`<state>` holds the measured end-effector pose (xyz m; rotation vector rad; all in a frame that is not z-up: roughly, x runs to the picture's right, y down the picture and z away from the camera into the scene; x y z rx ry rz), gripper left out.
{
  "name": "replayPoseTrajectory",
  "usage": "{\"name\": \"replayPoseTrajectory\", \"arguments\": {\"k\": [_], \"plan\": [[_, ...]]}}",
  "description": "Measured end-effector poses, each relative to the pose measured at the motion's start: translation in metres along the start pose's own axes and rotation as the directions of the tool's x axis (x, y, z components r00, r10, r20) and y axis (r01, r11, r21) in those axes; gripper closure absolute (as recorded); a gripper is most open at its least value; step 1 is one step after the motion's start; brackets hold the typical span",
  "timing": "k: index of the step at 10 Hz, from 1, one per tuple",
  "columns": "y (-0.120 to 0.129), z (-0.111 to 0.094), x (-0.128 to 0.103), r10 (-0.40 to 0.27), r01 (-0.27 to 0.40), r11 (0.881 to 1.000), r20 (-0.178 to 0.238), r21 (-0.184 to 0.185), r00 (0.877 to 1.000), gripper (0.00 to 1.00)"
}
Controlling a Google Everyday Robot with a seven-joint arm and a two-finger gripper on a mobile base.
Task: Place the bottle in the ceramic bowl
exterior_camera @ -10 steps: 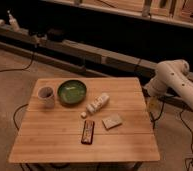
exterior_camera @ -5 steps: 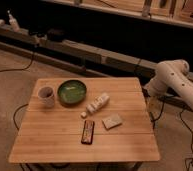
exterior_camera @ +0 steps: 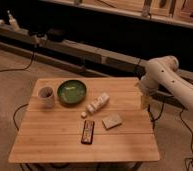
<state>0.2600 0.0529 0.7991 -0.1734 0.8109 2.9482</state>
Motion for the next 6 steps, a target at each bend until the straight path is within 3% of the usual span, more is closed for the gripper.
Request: {"name": "replayPoseTrajectory", "arguments": {"k": [6], "plan": [[-0.0017,0.0004,-0.0017,-0.012,0.012,1.0,0.004,0.003,1.0,0.2]]}}
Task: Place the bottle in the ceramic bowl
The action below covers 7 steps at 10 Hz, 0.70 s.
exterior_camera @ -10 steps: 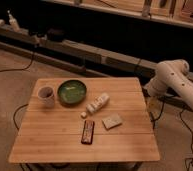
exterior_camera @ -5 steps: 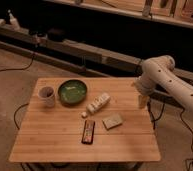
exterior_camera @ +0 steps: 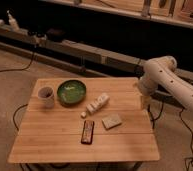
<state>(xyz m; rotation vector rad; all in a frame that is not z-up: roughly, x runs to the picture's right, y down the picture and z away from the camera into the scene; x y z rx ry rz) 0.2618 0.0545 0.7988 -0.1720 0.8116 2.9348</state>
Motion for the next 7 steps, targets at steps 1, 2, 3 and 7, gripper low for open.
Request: {"name": "replayPoseTrajectory", "arguments": {"k": [1,2,3,7], "plan": [[0.0004,0.0002,0.0004,-0.001,0.001,1.0,0.0,0.0,1.0,0.2],[-0.0006,0.0001,-0.001,0.002,-0.002,1.0,0.0,0.0,1.0,0.2],[-0.0008,0.0,-0.0012,0.002,-0.002,1.0,0.0,0.0,1.0,0.2],[-0.0001,0.0002,-0.0002,0.001,-0.001,1.0,0.0,0.0,1.0,0.2]]}}
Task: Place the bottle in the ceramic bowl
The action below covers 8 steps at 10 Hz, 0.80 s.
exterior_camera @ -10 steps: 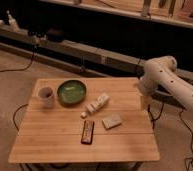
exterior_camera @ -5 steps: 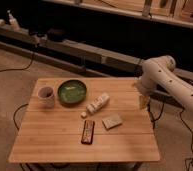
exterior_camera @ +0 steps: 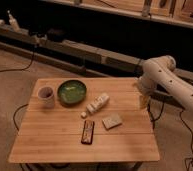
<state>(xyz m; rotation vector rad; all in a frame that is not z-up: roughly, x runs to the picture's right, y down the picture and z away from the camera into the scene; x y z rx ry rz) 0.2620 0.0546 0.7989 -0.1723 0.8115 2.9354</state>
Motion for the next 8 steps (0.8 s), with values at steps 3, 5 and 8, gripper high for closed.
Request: {"name": "replayPoseTrajectory", "arguments": {"k": [3,5,8], "plan": [[0.0,0.0,0.0,-0.001,0.001,1.0,-0.001,0.0,1.0,0.2],[0.0,0.0,0.001,-0.001,0.001,1.0,-0.001,0.0,1.0,0.2],[0.03,-0.001,0.056,-0.023,0.023,1.0,-0.054,0.005,0.998,0.2]]}}
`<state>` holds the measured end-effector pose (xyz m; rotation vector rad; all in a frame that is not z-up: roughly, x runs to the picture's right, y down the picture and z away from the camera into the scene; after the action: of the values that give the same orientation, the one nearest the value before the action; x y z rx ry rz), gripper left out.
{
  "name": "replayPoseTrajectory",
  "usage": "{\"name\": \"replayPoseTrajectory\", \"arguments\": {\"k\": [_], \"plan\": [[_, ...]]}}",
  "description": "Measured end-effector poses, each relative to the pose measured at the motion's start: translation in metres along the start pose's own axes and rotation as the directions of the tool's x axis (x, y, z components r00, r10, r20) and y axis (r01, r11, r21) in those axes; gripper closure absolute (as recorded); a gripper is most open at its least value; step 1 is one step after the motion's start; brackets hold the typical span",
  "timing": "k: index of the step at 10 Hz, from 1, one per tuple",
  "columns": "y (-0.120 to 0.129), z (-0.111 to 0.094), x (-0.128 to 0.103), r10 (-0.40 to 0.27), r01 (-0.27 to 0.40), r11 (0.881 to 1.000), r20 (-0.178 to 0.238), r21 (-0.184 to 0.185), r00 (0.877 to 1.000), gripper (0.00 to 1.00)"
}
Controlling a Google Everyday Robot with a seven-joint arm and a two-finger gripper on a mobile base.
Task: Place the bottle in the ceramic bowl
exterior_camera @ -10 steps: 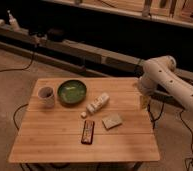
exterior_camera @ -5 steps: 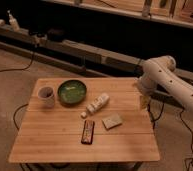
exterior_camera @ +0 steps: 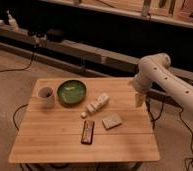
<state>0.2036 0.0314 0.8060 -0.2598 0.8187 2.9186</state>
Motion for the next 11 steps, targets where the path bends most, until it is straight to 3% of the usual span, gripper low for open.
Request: {"name": "replayPoseTrajectory", "arguments": {"k": [1,2,3,6,9,11], "plan": [[0.011,-0.001,0.024,0.039,-0.038,0.999,-0.04,0.008,0.998,0.2],[0.021,-0.002,0.046,0.107,-0.105,0.994,-0.095,0.022,0.99,0.2],[0.027,-0.003,0.058,0.136,-0.133,0.991,-0.123,0.029,0.983,0.2],[0.028,-0.004,0.063,0.16,-0.157,0.987,-0.14,0.037,0.977,0.2],[0.029,-0.003,0.068,0.138,-0.134,0.99,-0.144,0.038,0.98,0.2],[0.023,0.005,0.081,0.036,-0.027,0.998,-0.158,0.06,0.987,0.2]]}}
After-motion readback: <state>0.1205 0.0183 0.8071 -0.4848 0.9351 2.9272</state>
